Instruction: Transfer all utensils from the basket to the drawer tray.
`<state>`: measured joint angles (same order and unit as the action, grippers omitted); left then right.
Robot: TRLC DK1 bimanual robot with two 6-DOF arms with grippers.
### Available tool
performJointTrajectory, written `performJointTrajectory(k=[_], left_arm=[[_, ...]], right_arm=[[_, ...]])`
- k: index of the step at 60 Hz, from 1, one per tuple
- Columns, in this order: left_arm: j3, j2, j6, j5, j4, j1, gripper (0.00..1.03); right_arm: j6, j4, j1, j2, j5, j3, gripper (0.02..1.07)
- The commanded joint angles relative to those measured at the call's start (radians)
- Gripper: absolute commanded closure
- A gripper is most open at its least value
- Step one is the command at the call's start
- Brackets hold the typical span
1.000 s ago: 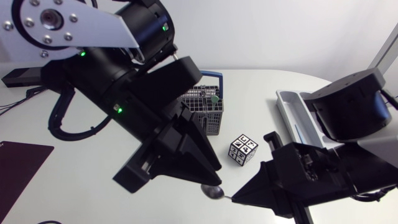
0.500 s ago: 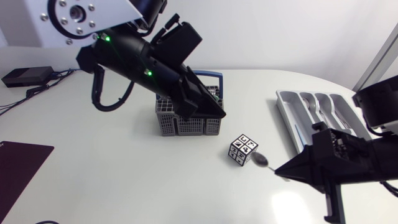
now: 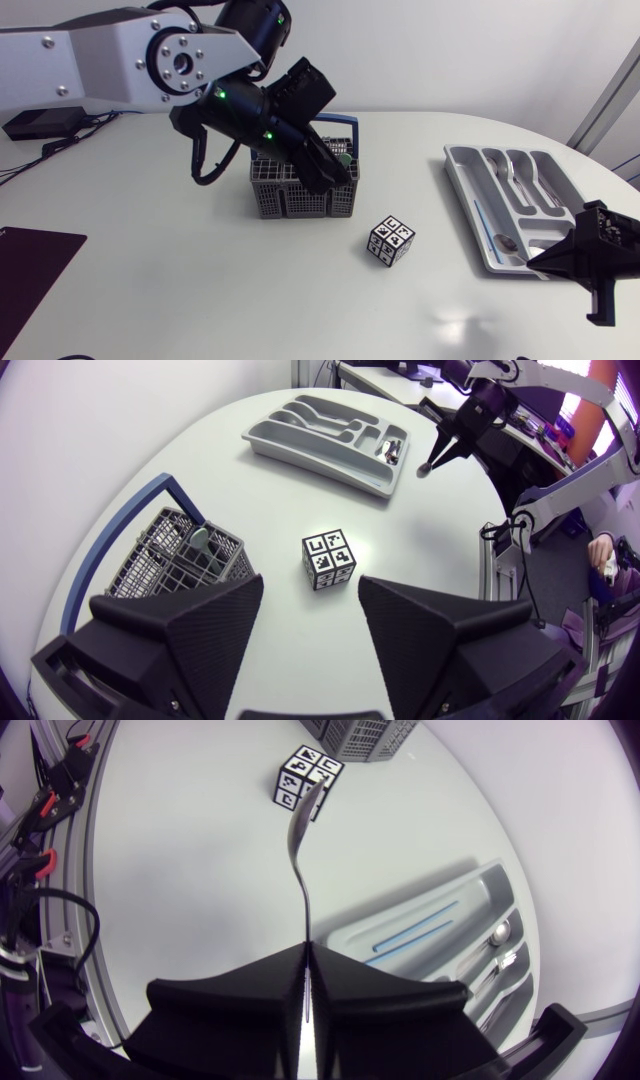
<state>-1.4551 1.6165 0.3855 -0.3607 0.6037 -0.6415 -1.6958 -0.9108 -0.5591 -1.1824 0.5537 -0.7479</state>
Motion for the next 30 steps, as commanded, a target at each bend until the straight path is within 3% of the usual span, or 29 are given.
performJointTrajectory(k=[1,17,30], left_arm=[[0.029,0.020,0.004,0.012,-0.004,0.000,0.36],[0.030,0.033,0.038,0.103,-0.024,-0.012,0.36],[0.032,0.037,0.055,0.184,-0.042,-0.032,0.36]], right_arm=[[-0.107,0.012,-0.064,-0.068,-0.003,-0.056,1.02],[-0.182,0.155,-0.185,-0.240,-0.089,-0.143,1.02],[-0.249,0.366,-0.228,-0.342,-0.189,-0.143,1.02]])
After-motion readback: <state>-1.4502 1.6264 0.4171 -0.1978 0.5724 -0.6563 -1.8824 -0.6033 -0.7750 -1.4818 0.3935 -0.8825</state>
